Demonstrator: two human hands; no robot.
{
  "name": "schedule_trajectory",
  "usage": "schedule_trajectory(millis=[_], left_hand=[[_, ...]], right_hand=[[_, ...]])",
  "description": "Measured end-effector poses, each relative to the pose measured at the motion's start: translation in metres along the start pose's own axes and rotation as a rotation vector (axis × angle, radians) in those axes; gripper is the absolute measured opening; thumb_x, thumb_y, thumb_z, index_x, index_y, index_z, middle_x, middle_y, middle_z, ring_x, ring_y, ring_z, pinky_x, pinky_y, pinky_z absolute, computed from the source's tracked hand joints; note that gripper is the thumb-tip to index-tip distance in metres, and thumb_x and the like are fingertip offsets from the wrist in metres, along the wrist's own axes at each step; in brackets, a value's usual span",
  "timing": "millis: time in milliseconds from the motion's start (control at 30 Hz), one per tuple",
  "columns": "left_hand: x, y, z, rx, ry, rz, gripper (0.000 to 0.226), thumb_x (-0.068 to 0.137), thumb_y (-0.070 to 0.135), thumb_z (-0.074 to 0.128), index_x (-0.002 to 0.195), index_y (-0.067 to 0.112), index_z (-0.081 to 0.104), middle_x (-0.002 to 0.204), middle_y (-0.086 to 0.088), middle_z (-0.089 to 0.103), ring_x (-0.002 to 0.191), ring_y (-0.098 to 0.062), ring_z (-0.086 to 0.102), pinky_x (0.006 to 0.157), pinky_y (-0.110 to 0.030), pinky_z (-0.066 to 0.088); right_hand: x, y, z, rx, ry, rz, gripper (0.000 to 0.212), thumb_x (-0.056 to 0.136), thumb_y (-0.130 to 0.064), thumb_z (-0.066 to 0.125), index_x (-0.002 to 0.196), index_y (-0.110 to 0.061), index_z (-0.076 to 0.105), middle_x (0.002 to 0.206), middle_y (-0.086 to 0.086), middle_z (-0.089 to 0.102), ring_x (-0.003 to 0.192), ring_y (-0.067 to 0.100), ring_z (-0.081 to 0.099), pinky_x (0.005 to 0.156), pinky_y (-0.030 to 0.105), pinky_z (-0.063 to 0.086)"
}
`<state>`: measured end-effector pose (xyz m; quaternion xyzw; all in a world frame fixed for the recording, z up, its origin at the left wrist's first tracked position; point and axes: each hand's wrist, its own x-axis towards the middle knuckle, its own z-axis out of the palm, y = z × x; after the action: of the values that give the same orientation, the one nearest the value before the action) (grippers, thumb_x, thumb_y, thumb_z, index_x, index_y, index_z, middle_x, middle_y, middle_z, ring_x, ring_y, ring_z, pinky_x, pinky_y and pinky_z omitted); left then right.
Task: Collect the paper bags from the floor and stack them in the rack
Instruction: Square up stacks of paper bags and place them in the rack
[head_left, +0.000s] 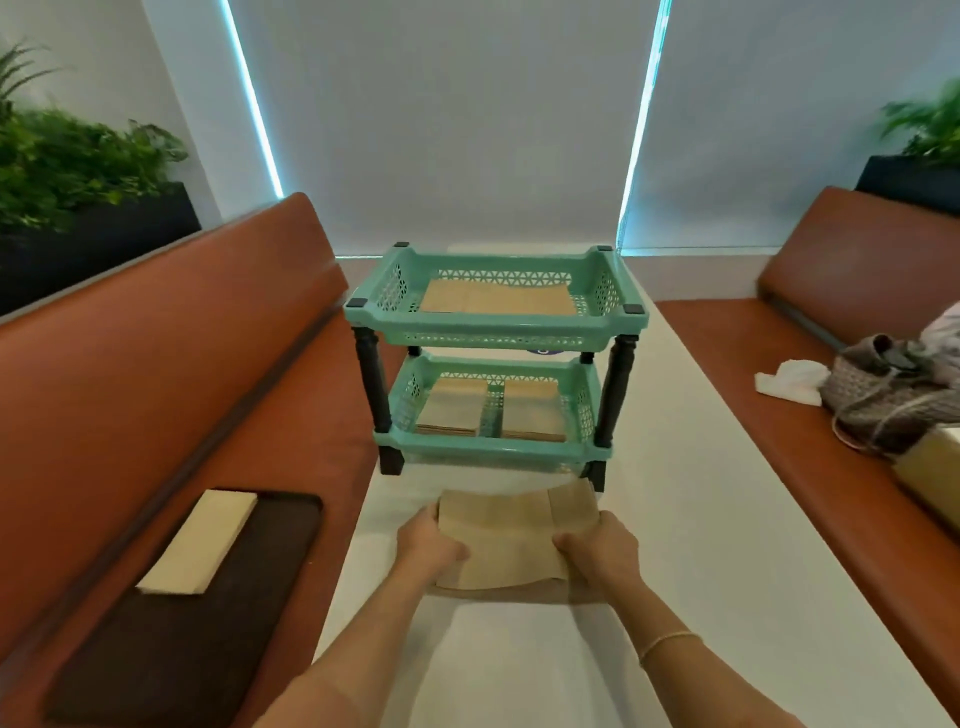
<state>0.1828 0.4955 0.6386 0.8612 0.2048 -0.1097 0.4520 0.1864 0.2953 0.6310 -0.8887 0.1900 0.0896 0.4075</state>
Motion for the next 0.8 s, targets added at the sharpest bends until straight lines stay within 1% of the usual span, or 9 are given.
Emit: schedule_trajectory(millis=[167, 267, 367, 433, 500, 600, 667, 733, 800], left_hand=[[0.008, -0.008, 0.003, 0.031, 0.068, 0.024, 0.043, 0.078, 0.001, 0.068, 0.118, 0.003, 0.054, 0.118, -0.012, 0.061, 0.107, -0.025, 0.058, 0.077, -0.022, 0.042], [0.01, -0.006, 0.003, 0.058, 0.084, 0.025, 0.042, 0.079, 0.002, 0.067, 0.119, 0.001, 0.053, 0.118, -0.014, 0.061, 0.109, -0.028, 0.058, 0.083, -0.026, 0.045], [0.01, -0.005, 0.004, 0.023, 0.081, 0.01, 0.044, 0.079, 0.001, 0.067, 0.12, 0.002, 0.052, 0.118, -0.014, 0.061, 0.108, -0.027, 0.058, 0.084, -0.027, 0.046], [0.01, -0.007, 0.006, -0.013, 0.096, 0.017, 0.048, 0.078, 0.001, 0.068, 0.123, 0.004, 0.05, 0.12, -0.012, 0.059, 0.109, -0.026, 0.057, 0.083, -0.025, 0.045], [0.009, -0.009, 0.007, -0.075, 0.116, 0.02, 0.054, 0.078, -0.001, 0.067, 0.127, 0.006, 0.047, 0.122, -0.01, 0.056, 0.11, -0.025, 0.056, 0.079, -0.022, 0.041], [0.008, -0.011, 0.01, -0.148, 0.128, 0.043, 0.054, 0.078, 0.002, 0.067, 0.127, 0.008, 0.045, 0.121, -0.008, 0.055, 0.108, -0.025, 0.055, 0.077, -0.021, 0.039], [0.009, -0.012, 0.008, -0.188, 0.133, 0.063, 0.053, 0.074, 0.008, 0.071, 0.121, 0.011, 0.046, 0.119, -0.002, 0.055, 0.105, -0.024, 0.056, 0.079, -0.025, 0.043], [0.01, -0.014, 0.005, -0.227, 0.141, 0.097, 0.072, 0.064, 0.022, 0.082, 0.124, 0.014, 0.042, 0.128, -0.004, 0.051, 0.113, -0.024, 0.053, 0.091, -0.034, 0.048], [0.006, -0.015, -0.003, -0.322, 0.103, 0.125, 0.101, 0.053, 0.033, 0.09, 0.136, 0.014, 0.035, 0.136, -0.006, 0.045, 0.125, -0.025, 0.046, 0.102, -0.044, 0.043]], right_hand=[[-0.007, -0.015, 0.019, -0.222, 0.14, -0.027, 0.037, 0.082, -0.032, 0.057, 0.11, -0.008, 0.052, 0.113, 0.012, 0.059, 0.107, 0.03, 0.051, 0.087, 0.036, 0.045], [-0.011, -0.023, 0.023, -0.251, 0.212, -0.028, 0.036, 0.086, -0.025, 0.054, 0.116, -0.006, 0.047, 0.117, 0.012, 0.056, 0.112, 0.029, 0.047, 0.091, 0.036, 0.042], [-0.015, -0.029, 0.028, -0.239, 0.258, -0.085, 0.03, 0.087, -0.016, 0.051, 0.116, -0.007, 0.046, 0.112, 0.013, 0.058, 0.105, 0.029, 0.051, 0.086, 0.036, 0.044], [-0.018, -0.031, 0.029, -0.154, 0.248, -0.143, 0.026, 0.086, -0.011, 0.049, 0.111, -0.01, 0.045, 0.1, 0.01, 0.061, 0.091, 0.028, 0.056, 0.074, 0.036, 0.046], [-0.019, -0.032, 0.023, -0.055, 0.18, -0.163, 0.028, 0.084, -0.009, 0.051, 0.11, -0.015, 0.041, 0.089, 0.004, 0.056, 0.08, 0.025, 0.053, 0.066, 0.032, 0.04], [-0.012, -0.03, 0.007, 0.16, 0.081, -0.162, 0.035, 0.075, -0.007, 0.056, 0.107, -0.017, 0.046, 0.09, 0.002, 0.054, 0.083, 0.023, 0.051, 0.069, 0.03, 0.04], [-0.008, -0.026, -0.005, 0.349, 0.044, -0.146, 0.031, 0.071, -0.003, 0.062, 0.098, -0.015, 0.053, 0.089, 0.001, 0.058, 0.087, 0.025, 0.055, 0.074, 0.038, 0.049], [-0.01, -0.021, -0.018, 0.543, -0.08, -0.133, 0.034, 0.07, 0.003, 0.068, 0.097, -0.013, 0.056, 0.093, 0.002, 0.06, 0.091, 0.025, 0.056, 0.08, 0.043, 0.051], [-0.016, -0.014, -0.031, 0.719, -0.225, -0.164, 0.046, 0.061, -0.003, 0.074, 0.102, -0.014, 0.059, 0.101, 0.005, 0.063, 0.093, 0.024, 0.059, 0.075, 0.039, 0.054]])
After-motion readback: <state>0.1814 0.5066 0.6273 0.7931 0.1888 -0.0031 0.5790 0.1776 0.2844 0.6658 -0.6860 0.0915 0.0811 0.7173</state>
